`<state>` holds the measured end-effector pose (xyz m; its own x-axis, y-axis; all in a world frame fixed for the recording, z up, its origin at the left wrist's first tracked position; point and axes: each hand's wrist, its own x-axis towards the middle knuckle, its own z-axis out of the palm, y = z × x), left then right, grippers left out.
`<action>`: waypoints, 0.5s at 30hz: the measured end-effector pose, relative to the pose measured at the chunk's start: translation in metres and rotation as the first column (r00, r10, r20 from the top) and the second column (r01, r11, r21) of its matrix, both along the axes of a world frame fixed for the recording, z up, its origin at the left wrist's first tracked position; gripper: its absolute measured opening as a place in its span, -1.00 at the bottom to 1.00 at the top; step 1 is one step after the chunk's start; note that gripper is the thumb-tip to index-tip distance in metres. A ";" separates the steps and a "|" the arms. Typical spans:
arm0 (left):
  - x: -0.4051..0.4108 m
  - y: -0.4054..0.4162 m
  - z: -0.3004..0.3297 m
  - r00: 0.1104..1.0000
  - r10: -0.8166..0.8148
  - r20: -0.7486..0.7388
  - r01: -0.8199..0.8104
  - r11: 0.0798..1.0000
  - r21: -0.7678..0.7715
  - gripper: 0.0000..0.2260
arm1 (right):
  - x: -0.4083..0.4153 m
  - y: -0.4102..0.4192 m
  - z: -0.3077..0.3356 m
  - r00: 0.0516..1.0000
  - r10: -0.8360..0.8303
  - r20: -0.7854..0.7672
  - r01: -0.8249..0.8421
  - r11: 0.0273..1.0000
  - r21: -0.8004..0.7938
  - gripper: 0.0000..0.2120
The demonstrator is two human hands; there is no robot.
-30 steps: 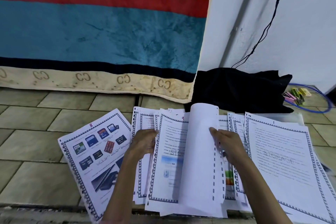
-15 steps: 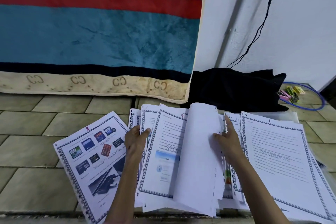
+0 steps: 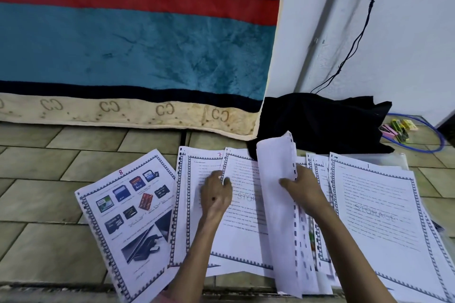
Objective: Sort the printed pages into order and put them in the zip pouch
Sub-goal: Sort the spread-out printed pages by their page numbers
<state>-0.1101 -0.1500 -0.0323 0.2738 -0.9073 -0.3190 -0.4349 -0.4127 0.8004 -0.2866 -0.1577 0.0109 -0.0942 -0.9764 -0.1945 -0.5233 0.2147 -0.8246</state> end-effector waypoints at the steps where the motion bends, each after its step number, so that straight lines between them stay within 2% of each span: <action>1: 0.003 0.001 -0.002 0.995 0.033 0.092 -0.035 0.999 0.014 -0.63 | -0.002 0.000 -0.001 1.000 0.004 -0.009 -0.004 1.000 -0.007 -0.82; 3: 0.006 -0.001 -0.003 0.998 0.043 0.047 -0.047 0.996 0.074 -0.60 | -0.003 0.001 -0.001 1.000 0.014 -0.025 -0.015 1.000 -0.013 -0.80; 7: 0.011 -0.006 0.002 0.996 -0.016 -0.083 0.023 0.995 0.093 -0.92 | -0.007 0.000 -0.004 0.999 0.021 -0.037 -0.022 1.000 -0.010 -0.71; 10: 0.036 -0.002 -0.001 0.989 0.092 -0.113 -0.084 0.994 0.073 -0.74 | -0.010 0.000 -0.001 0.999 0.012 -0.053 -0.013 1.000 -0.027 -0.73; 13: 0.068 0.003 -0.004 0.977 0.211 -0.014 -0.211 0.977 0.024 -0.81 | -0.013 -0.002 -0.002 0.998 0.007 -0.065 -0.010 0.999 -0.040 -0.74; 15: 0.079 0.006 -0.002 0.981 0.192 -0.012 -0.191 0.981 0.017 -0.78 | -0.011 -0.002 -0.004 0.998 0.012 -0.058 -0.014 0.999 -0.037 -0.74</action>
<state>-0.0310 -0.1436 -0.0343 0.4373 -0.8334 -0.3381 -0.3354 -0.4999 0.7985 -0.2977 -0.1600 0.0073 -0.0914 -0.9841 -0.1522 -0.5725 0.1770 -0.8006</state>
